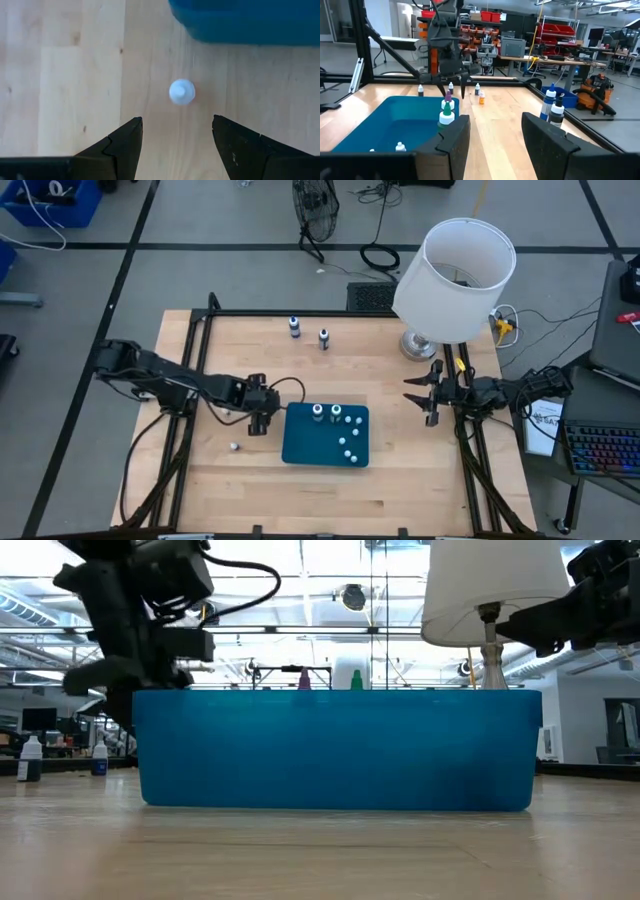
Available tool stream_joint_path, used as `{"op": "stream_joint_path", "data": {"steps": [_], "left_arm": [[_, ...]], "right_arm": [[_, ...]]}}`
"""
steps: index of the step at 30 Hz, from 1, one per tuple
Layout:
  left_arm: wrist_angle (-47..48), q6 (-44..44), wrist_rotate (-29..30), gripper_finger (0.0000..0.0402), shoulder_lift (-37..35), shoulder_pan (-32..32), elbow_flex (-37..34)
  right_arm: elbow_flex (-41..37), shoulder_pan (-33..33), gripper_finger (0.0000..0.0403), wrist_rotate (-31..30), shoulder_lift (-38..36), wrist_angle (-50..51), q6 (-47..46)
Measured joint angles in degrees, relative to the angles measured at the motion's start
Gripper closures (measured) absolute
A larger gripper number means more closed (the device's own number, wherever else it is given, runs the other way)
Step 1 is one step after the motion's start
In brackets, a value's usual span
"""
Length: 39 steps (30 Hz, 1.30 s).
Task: Pick & Place food coloring
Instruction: Put the bottom small orange food coloring bottle into the blue bin
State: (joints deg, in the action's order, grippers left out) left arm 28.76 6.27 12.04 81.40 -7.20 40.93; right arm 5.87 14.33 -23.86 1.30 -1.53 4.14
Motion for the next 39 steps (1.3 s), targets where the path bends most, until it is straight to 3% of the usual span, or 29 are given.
{"op": "stream_joint_path", "data": {"steps": [10, 27, 39], "left_arm": [[-6.28, -2.05, -0.21, 0.0161, 1.14, 0.00, 0.00], [-7.66, -0.60, -4.95, 0.0161, 3.47, 2.32, 0.13], [-7.49, -1.54, -5.05, 0.0161, 4.16, 2.32, 0.04]], "right_arm": [[0.01, 0.00, 0.0236, 0.01, 0.02, -0.01, 0.00], [0.07, 0.00, 0.0236, 0.03, 0.02, -0.06, 0.00], [0.11, 0.01, 0.0236, 0.03, 0.07, -0.36, 0.00]]}}
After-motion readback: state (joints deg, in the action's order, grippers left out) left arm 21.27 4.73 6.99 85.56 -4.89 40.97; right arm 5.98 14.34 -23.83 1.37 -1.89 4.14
